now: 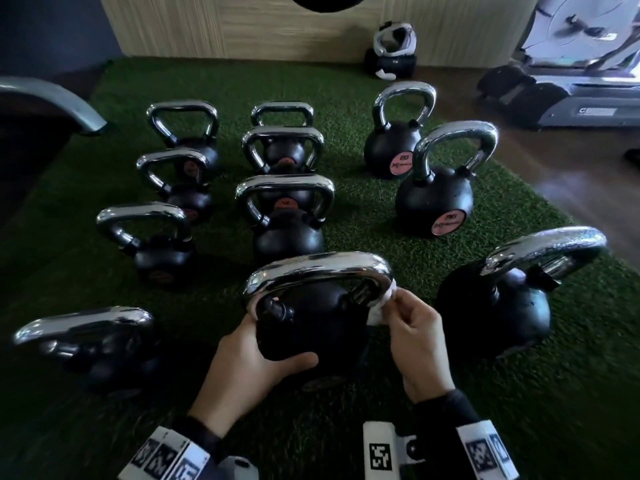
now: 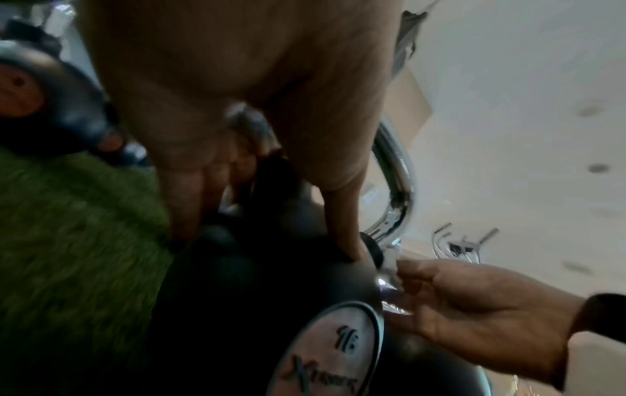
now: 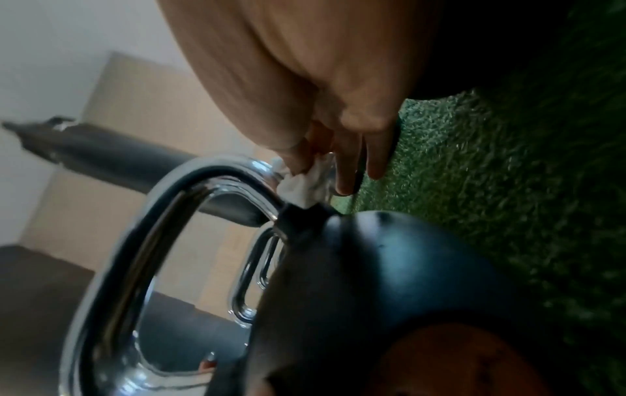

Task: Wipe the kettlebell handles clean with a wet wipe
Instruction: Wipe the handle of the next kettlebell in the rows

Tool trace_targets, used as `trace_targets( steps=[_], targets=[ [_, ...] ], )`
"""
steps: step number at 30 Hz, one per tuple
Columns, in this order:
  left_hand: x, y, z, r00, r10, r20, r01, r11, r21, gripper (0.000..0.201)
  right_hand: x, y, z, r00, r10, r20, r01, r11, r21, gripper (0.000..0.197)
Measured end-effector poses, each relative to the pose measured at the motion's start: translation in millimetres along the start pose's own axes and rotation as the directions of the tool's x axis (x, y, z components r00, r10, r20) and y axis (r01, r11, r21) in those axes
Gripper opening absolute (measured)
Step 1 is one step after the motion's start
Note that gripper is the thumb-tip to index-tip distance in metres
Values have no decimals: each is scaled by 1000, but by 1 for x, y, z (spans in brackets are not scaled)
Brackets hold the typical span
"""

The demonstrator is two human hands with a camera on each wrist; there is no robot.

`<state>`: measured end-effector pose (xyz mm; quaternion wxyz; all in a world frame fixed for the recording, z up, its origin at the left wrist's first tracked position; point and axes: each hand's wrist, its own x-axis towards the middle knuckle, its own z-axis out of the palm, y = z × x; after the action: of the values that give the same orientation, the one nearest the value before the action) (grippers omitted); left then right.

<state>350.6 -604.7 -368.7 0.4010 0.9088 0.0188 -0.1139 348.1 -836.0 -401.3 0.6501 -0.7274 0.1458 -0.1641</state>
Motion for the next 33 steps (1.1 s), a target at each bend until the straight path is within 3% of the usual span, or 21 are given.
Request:
trace_targets(
  steps=[3,5,7,9,10,12,15,18,20,22,25,27,29,31,32,33],
  targets=[
    [-12,13,-10,999,-21,30,6,904,427,59,-7,0,-7,998,-22,-51,21,1000,-20,16],
    [-16,15,-11,995,-34,92,-19,856,517,48,-14,-1,-15,991,-45,-122,37,997,-66,15],
    [-18,17,-7,983,36,182,-100,928,359,40,-26,-4,-19,992,-21,-127,19,1000,-16,13],
    [-17,22,6,959,86,269,-52,990,-132,37,-40,-11,-19,998,14,-55,-11,999,53,8],
    [-19,28,13,946,76,315,47,929,-368,39,-47,-14,-19,1000,10,-6,-9,998,66,9],
    [-19,36,23,909,70,410,224,749,-623,48,-57,-22,-19,994,-46,101,43,999,32,10],
    [-23,38,29,882,122,454,288,624,-726,47,-64,-29,-18,974,-122,190,148,980,-132,18],
    [-25,36,32,891,135,434,278,594,-755,40,-62,-27,-16,977,-175,119,199,951,-236,25],
    [-28,38,31,921,151,360,199,612,-765,33,-59,-30,-18,969,-212,127,238,941,-242,29],
    [-31,42,21,944,186,271,93,639,-763,25,-54,-31,-23,969,-193,156,210,973,-94,28],
    [-41,53,-1,942,330,65,-204,712,-672,28,-36,-19,-28,993,-112,43,107,989,104,33],
    [-47,65,-18,871,456,-183,-486,747,-453,36,-21,-9,-21,997,-69,43,67,996,52,43],
    [-41,76,-29,697,607,-382,-675,735,-65,37,-8,-3,-6,989,-49,140,45,998,34,50],
    [-25,82,-33,550,731,-404,-707,665,240,34,-1,1,14,983,-57,176,49,998,47,41],
    [-15,84,-33,531,761,-374,-704,641,305,35,1,3,21,986,-64,157,57,997,45,34],
    [-7,86,-32,548,767,-332,-699,639,322,35,3,6,27,989,-70,127,66,997,39,28]
  ],
)
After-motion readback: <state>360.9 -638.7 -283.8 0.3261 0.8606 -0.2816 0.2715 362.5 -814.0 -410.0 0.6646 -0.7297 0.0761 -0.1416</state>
